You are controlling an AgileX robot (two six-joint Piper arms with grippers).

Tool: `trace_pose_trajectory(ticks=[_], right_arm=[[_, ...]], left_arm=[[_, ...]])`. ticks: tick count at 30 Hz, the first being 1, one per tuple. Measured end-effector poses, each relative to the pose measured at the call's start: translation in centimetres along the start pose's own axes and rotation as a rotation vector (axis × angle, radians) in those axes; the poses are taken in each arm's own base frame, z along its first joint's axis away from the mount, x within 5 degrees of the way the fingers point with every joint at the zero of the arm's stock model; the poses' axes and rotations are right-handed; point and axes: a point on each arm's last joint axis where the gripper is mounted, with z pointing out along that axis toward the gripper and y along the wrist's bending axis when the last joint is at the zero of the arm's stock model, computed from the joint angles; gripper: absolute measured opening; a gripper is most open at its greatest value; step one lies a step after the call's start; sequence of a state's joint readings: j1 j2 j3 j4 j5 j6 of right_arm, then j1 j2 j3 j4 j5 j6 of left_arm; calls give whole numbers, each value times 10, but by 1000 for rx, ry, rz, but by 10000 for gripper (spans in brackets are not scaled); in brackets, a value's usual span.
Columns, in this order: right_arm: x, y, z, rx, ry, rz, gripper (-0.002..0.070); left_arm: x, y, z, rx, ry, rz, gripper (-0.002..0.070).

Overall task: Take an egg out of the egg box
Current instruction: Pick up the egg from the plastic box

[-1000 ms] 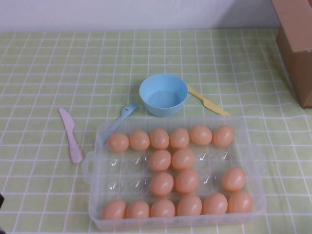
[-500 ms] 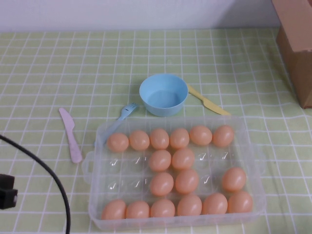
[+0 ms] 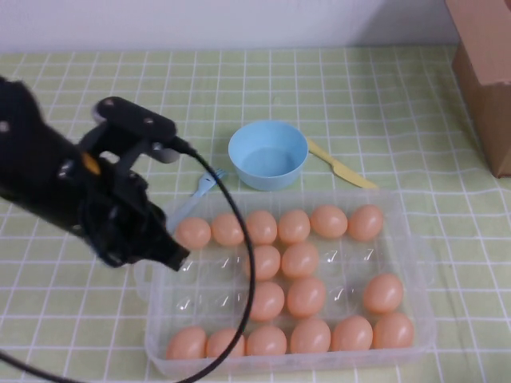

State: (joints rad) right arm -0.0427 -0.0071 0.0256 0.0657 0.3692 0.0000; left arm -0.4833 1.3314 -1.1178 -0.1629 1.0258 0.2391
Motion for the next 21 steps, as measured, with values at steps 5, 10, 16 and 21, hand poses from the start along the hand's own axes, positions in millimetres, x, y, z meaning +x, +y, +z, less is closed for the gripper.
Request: trace_pose_trajectory(ticks=[5,10,16,21], right_arm=[[0,0,0,0,0,0,-17],[0,0,0,0,0,0,-17],[0,0,0,0,0,0,-17],[0,0,0,0,0,0,-17]], left_arm=[[-36,-16,40,31,75,72,-3],[-52,-40,69,67,129,173,148],[-55,-57,96,87,170,217,525],[-56,-57,121,85,193,204,550]])
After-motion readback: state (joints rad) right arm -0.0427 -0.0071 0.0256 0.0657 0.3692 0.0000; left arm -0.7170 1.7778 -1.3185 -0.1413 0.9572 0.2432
